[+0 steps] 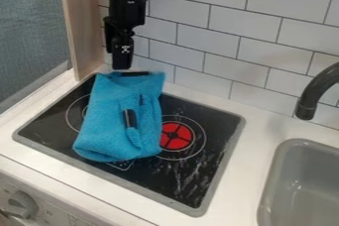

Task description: Fold the cloth from top to bottom

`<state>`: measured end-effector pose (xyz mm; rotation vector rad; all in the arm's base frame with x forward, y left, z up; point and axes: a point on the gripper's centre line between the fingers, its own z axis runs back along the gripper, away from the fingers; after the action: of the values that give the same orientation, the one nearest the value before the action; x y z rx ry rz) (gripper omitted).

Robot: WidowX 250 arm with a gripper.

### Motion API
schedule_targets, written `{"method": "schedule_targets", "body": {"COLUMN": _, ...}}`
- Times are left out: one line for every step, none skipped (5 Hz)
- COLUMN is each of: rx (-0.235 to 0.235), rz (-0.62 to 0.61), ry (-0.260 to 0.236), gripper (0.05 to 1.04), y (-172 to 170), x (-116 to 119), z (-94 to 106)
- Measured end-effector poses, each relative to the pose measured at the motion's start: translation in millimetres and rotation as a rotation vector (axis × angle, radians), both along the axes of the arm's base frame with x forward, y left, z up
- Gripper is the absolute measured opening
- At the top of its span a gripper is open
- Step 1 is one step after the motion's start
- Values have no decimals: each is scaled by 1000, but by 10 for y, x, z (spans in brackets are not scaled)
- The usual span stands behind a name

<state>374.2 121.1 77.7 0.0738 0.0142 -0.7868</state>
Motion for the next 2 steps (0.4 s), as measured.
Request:
{"method": "schedule_targets", "body": {"rx": 1, "rz": 35, "ry": -3, "gripper": 999, "y": 183, "x": 89, "z": -49}}
{"method": "schedule_targets", "body": {"rx": -1, "rz": 37, "ry": 1, "gripper": 999, "y": 217, "x": 175, "z": -147}}
